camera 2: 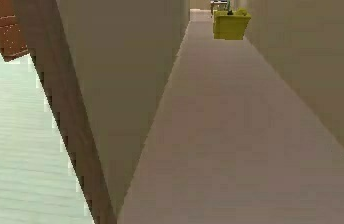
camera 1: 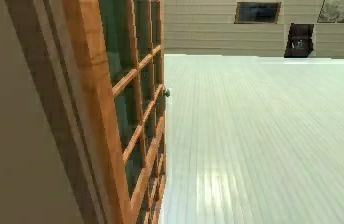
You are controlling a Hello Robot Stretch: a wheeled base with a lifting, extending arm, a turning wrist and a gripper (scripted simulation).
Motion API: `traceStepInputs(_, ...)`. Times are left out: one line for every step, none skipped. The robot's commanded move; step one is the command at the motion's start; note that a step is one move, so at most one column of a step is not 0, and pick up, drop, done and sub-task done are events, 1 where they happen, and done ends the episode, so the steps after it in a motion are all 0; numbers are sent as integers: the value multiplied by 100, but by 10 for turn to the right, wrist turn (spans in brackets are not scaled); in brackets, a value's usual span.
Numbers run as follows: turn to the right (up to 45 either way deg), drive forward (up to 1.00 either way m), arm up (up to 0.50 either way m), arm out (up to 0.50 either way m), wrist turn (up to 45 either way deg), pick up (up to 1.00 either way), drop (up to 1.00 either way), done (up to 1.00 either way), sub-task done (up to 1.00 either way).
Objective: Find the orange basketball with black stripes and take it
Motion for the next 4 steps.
traceStepInputs(450, 0, 0, 0, 0, 0, 0, 0, 0)
traceStepInputs(60, 0, 0, 0, 0, 0, 0, 0, 0)
traceStepInputs(30, 0, 0, 0, 0, 0, 0, 0, 0)
traceStepInputs(0, 40, 0, 0, 0, 0, 0, 0, 0)
